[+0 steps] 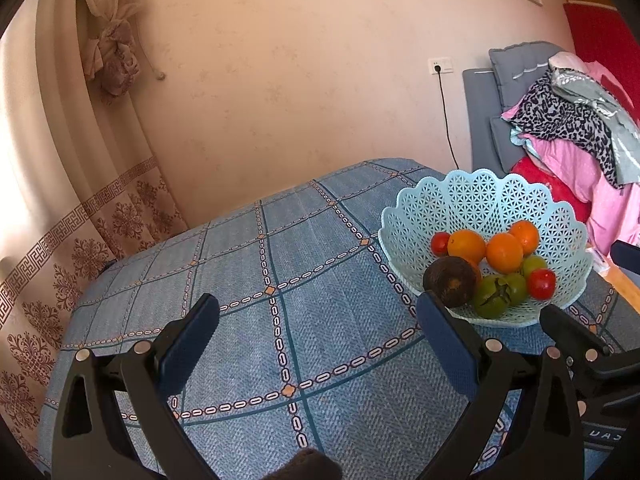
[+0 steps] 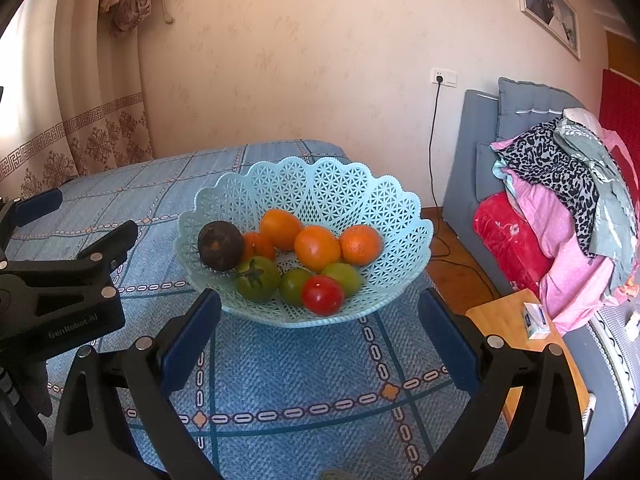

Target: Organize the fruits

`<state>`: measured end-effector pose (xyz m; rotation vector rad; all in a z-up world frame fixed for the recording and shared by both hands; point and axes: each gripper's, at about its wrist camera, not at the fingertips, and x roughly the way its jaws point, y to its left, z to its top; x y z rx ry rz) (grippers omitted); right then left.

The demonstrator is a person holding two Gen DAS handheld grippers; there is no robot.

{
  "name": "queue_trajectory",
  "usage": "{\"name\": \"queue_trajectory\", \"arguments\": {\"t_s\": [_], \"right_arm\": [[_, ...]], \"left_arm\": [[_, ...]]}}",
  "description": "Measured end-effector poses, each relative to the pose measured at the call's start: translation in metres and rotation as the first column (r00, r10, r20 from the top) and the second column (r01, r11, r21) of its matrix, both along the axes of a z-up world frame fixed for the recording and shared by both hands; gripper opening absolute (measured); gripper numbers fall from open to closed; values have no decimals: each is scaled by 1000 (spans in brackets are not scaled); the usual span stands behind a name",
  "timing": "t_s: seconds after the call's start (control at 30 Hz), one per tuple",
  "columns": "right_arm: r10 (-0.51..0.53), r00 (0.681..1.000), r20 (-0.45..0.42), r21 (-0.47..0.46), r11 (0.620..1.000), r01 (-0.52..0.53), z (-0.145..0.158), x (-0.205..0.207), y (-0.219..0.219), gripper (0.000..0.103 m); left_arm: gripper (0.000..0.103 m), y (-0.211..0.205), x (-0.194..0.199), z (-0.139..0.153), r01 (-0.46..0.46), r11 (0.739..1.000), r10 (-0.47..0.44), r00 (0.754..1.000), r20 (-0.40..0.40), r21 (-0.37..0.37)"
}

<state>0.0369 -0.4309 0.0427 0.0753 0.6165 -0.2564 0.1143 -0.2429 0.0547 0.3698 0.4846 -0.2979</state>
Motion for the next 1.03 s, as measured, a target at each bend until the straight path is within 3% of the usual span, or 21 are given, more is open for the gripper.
{"name": "queue_trajectory", "arguments": {"t_s": [1.03], "right_arm": [[0, 1000, -7, 2, 1000, 0, -4, 1, -2, 100]], "left_arm": [[98, -2, -2, -1, 10, 1000, -10, 1000, 0, 13]]}}
